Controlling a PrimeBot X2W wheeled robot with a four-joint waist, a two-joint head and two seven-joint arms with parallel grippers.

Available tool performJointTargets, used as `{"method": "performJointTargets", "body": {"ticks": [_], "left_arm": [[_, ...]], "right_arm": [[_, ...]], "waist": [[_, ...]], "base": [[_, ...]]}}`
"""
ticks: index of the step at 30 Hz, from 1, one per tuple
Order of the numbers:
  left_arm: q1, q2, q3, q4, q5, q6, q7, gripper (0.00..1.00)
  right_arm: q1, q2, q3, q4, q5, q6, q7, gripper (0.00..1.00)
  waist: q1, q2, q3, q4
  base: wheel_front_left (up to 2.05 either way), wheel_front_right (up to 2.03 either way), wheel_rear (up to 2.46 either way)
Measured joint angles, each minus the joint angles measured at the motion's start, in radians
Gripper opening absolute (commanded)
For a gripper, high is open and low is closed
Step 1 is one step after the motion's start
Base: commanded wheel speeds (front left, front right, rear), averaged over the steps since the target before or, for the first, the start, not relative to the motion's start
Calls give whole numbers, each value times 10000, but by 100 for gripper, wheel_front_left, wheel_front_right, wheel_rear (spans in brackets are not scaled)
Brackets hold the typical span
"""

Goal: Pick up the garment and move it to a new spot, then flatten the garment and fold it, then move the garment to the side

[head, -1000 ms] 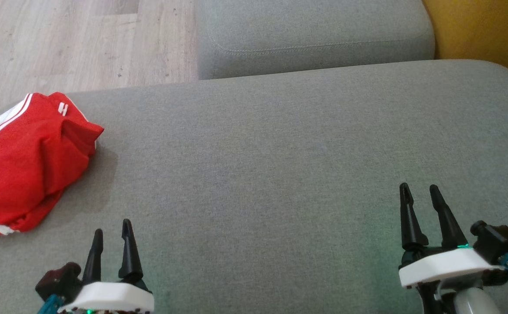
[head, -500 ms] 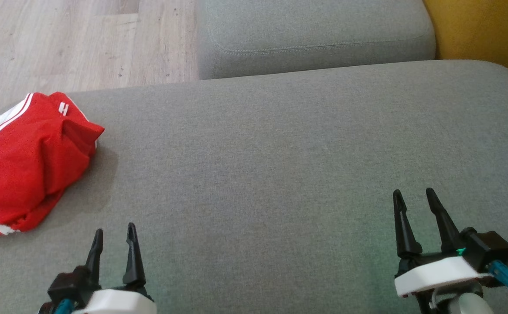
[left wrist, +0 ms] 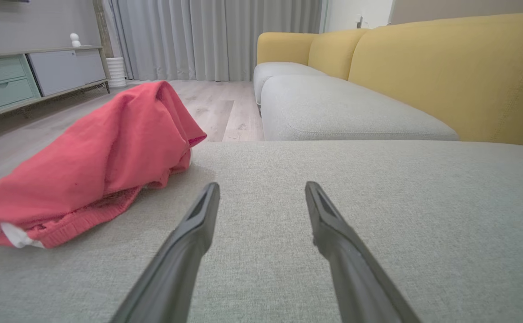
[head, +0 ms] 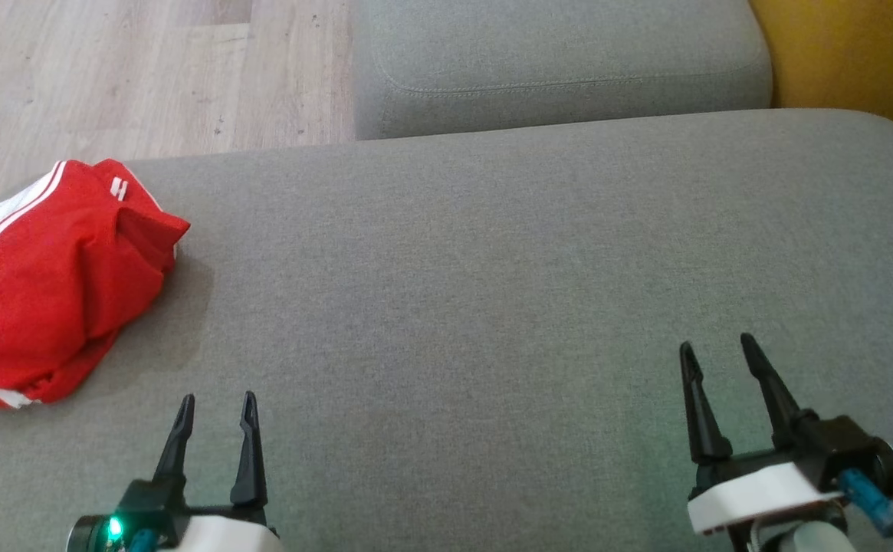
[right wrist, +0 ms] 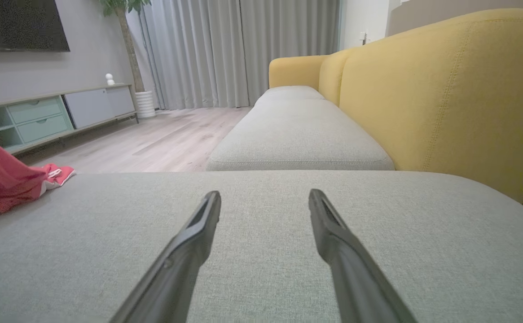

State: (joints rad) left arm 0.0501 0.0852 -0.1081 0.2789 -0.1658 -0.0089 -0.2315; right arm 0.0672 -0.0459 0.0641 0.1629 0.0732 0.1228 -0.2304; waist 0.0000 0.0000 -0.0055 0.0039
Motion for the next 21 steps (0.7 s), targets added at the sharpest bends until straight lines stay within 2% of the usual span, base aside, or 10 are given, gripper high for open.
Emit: {"method": "performJointTargets", "body": {"ticks": [7,21], "left_arm": [[74,19,6,-2,688,2,-186,100],[157,-17,176,251,407,-8,-192,100]], "right_arm": [[86,4,81,13,-702,2,-196,100],[92,6,21,441,-384,2,-199,100]], "waist": [[0,0,12,34],[0,0,-10,22]], "base": [[0,0,0],[0,0,0]]}}
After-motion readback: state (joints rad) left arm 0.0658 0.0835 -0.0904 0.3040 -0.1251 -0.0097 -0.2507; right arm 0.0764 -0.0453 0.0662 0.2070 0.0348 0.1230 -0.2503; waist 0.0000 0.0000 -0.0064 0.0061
